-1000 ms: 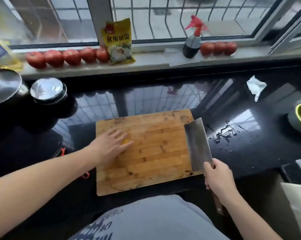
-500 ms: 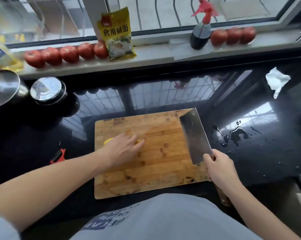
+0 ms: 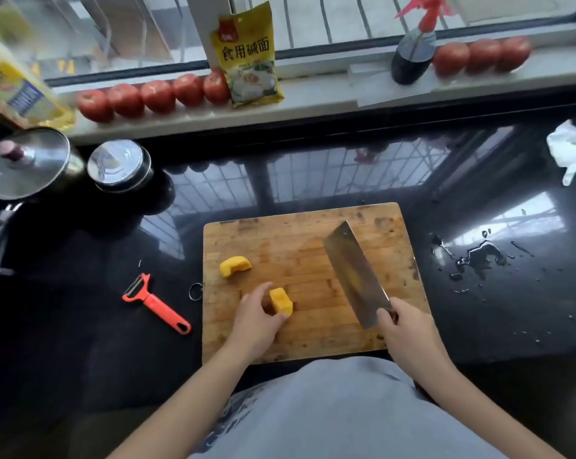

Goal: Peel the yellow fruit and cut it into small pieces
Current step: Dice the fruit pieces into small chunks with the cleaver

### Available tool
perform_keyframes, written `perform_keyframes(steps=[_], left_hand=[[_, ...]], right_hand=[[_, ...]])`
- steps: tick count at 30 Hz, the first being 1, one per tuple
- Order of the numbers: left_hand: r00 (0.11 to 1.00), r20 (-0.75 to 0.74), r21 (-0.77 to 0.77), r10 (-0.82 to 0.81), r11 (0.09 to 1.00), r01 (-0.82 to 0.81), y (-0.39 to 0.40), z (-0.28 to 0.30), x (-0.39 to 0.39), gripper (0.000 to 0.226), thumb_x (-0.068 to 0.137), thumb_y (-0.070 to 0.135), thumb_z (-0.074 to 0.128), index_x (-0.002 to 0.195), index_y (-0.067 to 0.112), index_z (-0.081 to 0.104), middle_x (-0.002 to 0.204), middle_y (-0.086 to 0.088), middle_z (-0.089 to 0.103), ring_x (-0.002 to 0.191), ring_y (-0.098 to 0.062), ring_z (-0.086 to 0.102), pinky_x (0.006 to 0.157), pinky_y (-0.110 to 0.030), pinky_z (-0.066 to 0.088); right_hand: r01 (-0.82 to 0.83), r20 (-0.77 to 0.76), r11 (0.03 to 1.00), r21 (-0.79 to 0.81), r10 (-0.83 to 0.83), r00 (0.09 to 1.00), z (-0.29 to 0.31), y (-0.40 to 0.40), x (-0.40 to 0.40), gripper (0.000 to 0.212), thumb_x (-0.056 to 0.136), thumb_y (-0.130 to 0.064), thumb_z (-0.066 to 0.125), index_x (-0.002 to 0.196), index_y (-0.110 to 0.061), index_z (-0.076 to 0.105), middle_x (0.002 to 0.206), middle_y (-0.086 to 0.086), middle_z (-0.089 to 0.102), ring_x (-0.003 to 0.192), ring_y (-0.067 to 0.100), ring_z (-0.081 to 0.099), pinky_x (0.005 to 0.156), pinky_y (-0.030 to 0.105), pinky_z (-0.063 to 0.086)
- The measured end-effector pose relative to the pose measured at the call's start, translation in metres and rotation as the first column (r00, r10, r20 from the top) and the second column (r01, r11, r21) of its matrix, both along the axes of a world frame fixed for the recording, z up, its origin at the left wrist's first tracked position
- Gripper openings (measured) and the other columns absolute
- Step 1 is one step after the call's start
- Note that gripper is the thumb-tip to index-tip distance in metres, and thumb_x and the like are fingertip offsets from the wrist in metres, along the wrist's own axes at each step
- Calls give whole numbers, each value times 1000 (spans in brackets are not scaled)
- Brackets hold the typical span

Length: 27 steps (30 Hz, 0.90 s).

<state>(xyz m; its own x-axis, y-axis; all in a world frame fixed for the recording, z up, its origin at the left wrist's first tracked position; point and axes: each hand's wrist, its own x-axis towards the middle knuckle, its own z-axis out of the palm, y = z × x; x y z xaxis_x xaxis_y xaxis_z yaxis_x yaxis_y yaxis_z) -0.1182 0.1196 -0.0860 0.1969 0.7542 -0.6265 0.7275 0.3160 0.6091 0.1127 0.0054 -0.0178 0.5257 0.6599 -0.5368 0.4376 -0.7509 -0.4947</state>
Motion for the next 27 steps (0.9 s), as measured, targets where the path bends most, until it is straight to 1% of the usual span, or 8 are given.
perform_keyframes(steps=[4,7,10,13,16,18,21,27], left_hand=[[998,34,-50,50,998,-49,4,1,3,52,94,36,73,141,36,52,126,3,62,102,-20,68,91,-43,60],[996,-91,4,-20,1000,20,11,0,14,41,96,36,69,134,26,57,125,-1,57,105,-20,59,91,-40,55],[958,-266,114,-108,983,142,8,9,36,27,98,37,64,120,25,53,118,1,49,97,-19,50,78,-36,47],[945,-310,180,-110,969,172,1,10,60,26,101,38,60,119,26,46,120,-1,46,95,-21,54,76,-37,51],[957,-272,46,-98,992,114,7,11,68,45,99,55,57,130,23,47,124,-3,50,97,-24,64,79,-37,55],[987,-156,-113,32,992,-50,16,17,64,44,101,57,52,127,21,49,114,-6,59,80,-25,75,73,-40,65],[932,-14,-373,363,863,-341,28,27,50,24,108,36,49,122,17,51,104,-13,61,86,-29,74,71,-43,67],[857,72,-483,510,769,-418,31,17,40,15,101,15,66,115,10,61,115,-15,65,98,-27,73,77,-35,66]], right_hand=[[-64,5,997,-31,64,998,5,5,-7,36,102,-22,45,67,-22,37,65,-4,49,59,12,41,52,27,28],[-35,-7,999,-18,35,999,8,4,-7,36,101,-21,45,66,-20,36,65,-3,47,58,13,39,52,28,29],[1,1,1000,-16,-1,1000,6,1,-4,36,100,-21,46,66,-19,35,62,-3,46,56,14,38,53,29,31],[2,22,1000,-19,-1,1000,5,1,0,32,100,-23,45,68,-16,39,65,1,52,56,15,41,53,30,34],[-27,47,999,-24,28,998,5,2,1,32,102,-25,44,70,-20,43,69,-3,54,58,12,45,53,26,34],[-62,77,997,-37,65,995,4,1,-1,31,104,-28,44,73,-24,46,71,-7,56,61,9,50,53,24,35],[-97,92,994,-39,101,991,3,2,-4,32,105,-27,44,73,-25,46,71,-7,57,63,8,52,53,22,34],[-209,162,978,-16,208,965,4,4,-14,36,102,-24,48,67,-30,47,63,-10,55,59,7,52,48,17,31]])
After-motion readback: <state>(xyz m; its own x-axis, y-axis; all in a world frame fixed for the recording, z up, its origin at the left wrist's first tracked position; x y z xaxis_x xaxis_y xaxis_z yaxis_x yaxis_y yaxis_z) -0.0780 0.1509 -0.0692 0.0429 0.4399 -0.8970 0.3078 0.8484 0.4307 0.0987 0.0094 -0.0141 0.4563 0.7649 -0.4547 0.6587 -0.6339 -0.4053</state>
